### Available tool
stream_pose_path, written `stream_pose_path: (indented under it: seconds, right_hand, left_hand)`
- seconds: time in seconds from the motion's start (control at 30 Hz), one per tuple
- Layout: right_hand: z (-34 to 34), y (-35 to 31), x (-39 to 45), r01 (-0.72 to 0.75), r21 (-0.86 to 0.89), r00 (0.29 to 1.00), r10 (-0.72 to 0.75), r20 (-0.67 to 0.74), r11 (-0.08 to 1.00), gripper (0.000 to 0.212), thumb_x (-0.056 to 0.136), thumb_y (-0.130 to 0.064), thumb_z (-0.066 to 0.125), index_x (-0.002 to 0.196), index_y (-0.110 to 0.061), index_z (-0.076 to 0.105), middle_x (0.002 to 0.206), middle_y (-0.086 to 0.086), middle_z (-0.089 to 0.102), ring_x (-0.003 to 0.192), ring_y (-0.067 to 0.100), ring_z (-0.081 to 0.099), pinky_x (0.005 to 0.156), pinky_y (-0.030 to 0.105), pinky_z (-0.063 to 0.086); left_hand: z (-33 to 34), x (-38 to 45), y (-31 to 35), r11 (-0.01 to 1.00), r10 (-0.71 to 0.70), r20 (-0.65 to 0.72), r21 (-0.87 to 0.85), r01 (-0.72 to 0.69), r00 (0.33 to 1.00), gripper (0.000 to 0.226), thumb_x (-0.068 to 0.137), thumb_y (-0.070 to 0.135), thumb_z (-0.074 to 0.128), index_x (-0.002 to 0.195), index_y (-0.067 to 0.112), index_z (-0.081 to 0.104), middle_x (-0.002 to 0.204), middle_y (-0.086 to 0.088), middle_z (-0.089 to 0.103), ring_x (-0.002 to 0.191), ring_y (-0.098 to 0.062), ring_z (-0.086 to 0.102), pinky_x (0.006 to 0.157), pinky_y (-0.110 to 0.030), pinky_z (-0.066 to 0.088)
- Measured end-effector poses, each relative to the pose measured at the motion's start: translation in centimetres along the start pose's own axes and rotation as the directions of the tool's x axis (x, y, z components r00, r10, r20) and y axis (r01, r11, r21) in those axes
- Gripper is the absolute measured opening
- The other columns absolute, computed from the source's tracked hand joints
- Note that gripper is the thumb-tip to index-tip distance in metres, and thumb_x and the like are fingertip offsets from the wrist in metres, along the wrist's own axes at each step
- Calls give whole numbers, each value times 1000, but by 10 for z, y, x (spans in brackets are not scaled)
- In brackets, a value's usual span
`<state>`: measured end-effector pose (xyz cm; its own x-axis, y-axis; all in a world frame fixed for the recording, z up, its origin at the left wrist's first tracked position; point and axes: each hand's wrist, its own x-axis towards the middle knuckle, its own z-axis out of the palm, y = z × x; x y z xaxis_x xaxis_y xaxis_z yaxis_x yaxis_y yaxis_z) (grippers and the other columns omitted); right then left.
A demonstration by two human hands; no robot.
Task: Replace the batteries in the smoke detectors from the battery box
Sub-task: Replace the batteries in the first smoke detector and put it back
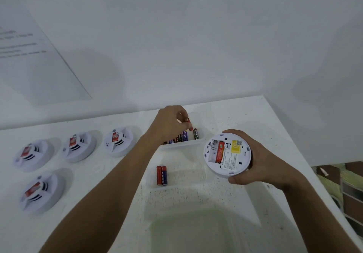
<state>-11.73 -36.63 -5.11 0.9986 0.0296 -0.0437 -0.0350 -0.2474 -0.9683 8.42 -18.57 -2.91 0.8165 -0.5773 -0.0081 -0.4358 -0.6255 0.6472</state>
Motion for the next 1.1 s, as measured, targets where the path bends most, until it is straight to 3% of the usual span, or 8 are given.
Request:
stream_pose_path:
  seconds: [0.1,0.3,0.5,0.57,0.7,0.8,0.9,1.1]
  right_hand:
    - [3,-5,1,15,9,1000,-15,0,1000,94,55,-10,88,137,-26,44,126,-13,58,121,13,57,86,24,54]
    - [21,-13,4,42,6,999,-43,22,999,93,56,-5,87,136,-22,44,121,-12,61,117,14,59,86,24,54]
    - [44,-27,1,70,13,997,-71,41,997,94,54,-1,87,135,-25,46,119,-14,63,115,12,60,83,22,54]
    - [52,-32,2,77,23,996,-78,51,997,94,54,3,86,135,-25,46,118,-13,63,114,11,61,82,22,54]
    - [71,-46,7,109,37,989,-112,99,993,93,55,4,85,133,-30,48,125,-7,59,118,14,59,85,28,56]
    - [88,-56,13,128,53,979,-134,156,990,93,56,5,85,135,-27,48,128,-3,56,122,20,57,90,39,57]
    - [106,-63,22,135,50,965,-143,221,990,92,56,7,84,135,-24,48,126,-2,58,120,20,59,92,40,57]
    - [143,-69,42,158,40,938,-163,305,987,92,54,6,83,133,-25,48,122,-9,61,115,10,60,88,30,57]
  left_hand:
    - [-16,-40,28,983,77,-149,-156,-100,986,22,81,20,73,100,27,64,78,21,69,68,3,64,59,-9,46]
    - [-16,-119,42,946,285,-233,-85,-311,930,17,81,21,77,97,23,75,74,35,60,71,9,60,61,-7,48]
    - [1,-154,11,849,528,-311,186,-494,790,21,82,29,69,93,13,78,91,4,76,87,-4,63,72,-15,51]
    - [0,-163,3,848,527,-331,143,-511,783,28,83,32,63,93,11,78,94,-1,76,90,-8,64,78,-19,53]
    - [-17,-181,-4,927,263,-343,-168,-335,902,16,77,31,78,92,24,77,104,7,68,86,-4,65,72,-18,54]
    - [-39,-194,-7,901,-89,-147,-434,16,985,53,69,28,85,115,40,62,108,11,66,84,-2,68,67,-15,55]
    - [-58,-205,-17,830,-220,-6,-526,184,976,79,68,28,86,136,37,45,104,6,70,80,-8,72,67,-19,57]
    - [-74,-228,-43,761,-356,-57,-596,254,933,71,71,22,85,131,33,48,85,-2,74,75,-19,71,65,-27,58]
